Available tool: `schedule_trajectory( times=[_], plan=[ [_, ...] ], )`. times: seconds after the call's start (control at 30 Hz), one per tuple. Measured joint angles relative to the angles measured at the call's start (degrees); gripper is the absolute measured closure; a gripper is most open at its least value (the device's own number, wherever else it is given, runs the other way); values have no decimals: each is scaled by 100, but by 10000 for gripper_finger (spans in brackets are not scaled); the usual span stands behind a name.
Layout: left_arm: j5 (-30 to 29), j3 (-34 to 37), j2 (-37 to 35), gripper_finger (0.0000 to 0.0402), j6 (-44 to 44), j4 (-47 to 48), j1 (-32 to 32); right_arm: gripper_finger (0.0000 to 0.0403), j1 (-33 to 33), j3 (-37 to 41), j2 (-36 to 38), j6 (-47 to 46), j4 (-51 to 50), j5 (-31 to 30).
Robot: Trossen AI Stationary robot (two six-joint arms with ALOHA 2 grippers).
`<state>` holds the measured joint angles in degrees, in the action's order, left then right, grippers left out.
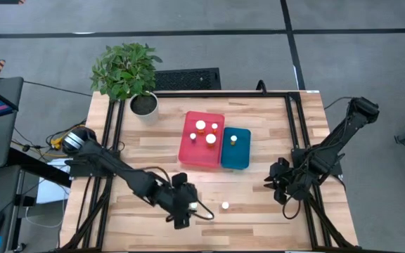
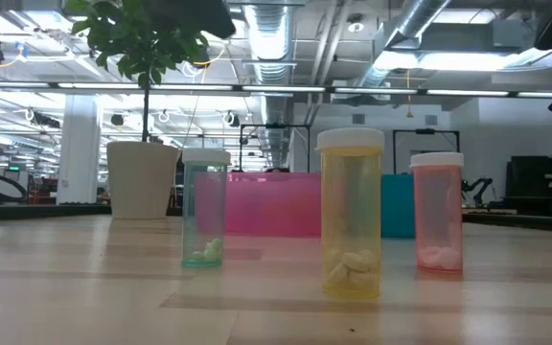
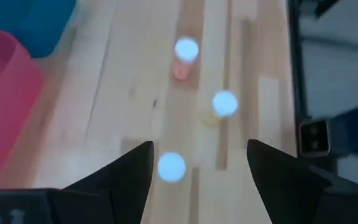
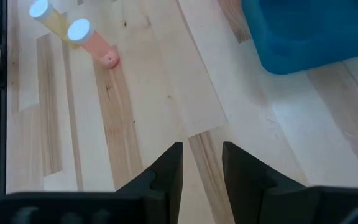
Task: Pick and place medicine bottles into bin by pill shape (circle, oval)
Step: Put the green pill bottle into the blue bin
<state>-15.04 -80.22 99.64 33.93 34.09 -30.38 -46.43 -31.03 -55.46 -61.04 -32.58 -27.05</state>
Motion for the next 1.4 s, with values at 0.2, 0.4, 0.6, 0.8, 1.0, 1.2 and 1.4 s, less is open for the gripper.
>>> schedule_trajectory(
  times=[0.2, 0.4, 0.6, 0.8, 1.0, 1.2, 1.4],
  plan=[
    [-71, 445, -68, 152, -249, -423, 198, 282, 98, 0, 0, -27, -8, 17],
    [139, 284, 449, 152, -862, -458, 239, 282, 124, 0, -2, -44, -1, 20],
    [175, 275, 681, 151, -908, -259, 188, 282, 122, 0, -2, -46, -7, 111],
    [170, 255, 824, 152, -929, -352, 175, 282, 122, 0, 0, -48, -42, 146],
    [232, 273, 944, 152, -1089, -275, 142, 282, 133, 0, 0, -50, -37, 150],
    [343, 271, 1018, 153, -1188, -330, 141, 282, 160, 0, -2, -52, -44, 170],
    [295, 273, 1040, 172, -1250, -301, 141, 282, 160, 0, -2, -52, -43, 170]
  ],
)
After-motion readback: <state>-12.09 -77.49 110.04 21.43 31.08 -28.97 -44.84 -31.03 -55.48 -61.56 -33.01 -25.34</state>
